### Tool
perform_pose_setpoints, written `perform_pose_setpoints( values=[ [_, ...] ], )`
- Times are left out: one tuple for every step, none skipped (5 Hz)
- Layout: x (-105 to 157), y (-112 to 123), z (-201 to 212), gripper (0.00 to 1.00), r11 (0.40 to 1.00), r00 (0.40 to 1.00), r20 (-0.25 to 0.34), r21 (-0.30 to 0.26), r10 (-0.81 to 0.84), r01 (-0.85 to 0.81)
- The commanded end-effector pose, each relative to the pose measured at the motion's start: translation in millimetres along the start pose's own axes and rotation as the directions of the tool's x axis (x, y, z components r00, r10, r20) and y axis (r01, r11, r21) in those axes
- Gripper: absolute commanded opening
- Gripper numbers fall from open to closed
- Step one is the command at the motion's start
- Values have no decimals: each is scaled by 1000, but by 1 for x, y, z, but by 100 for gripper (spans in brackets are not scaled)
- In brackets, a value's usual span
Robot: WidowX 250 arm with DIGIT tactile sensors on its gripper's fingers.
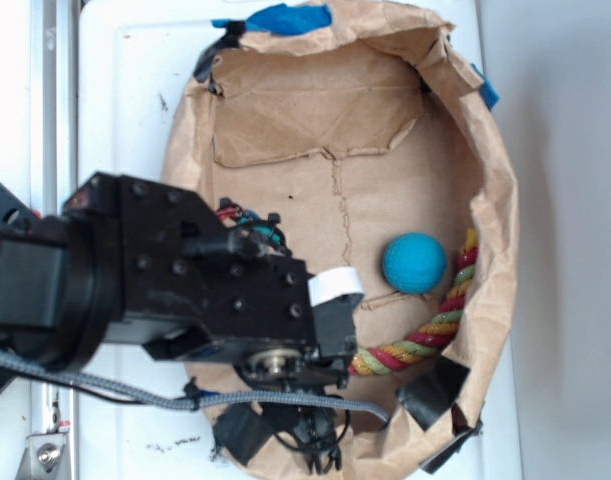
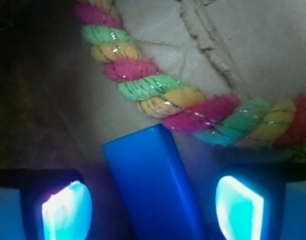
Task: Grab the blue block.
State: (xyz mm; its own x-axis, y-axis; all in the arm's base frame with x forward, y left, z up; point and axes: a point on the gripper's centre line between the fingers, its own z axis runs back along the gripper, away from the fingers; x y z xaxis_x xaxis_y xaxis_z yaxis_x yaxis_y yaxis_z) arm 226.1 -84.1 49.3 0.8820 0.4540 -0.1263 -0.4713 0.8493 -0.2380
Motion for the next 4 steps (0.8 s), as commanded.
perform_pose_setpoints(
  values=[
    [-11, -6, -12, 100, 985, 993, 57, 146, -105, 96],
    [-10, -5, -19, 100, 981, 994, 58, 174, -94, 83],
    [-12, -7, -21, 100, 982, 994, 54, 168, -99, 88],
    [-15, -7, -20, 100, 982, 990, 77, 160, -115, 102]
  ],
)
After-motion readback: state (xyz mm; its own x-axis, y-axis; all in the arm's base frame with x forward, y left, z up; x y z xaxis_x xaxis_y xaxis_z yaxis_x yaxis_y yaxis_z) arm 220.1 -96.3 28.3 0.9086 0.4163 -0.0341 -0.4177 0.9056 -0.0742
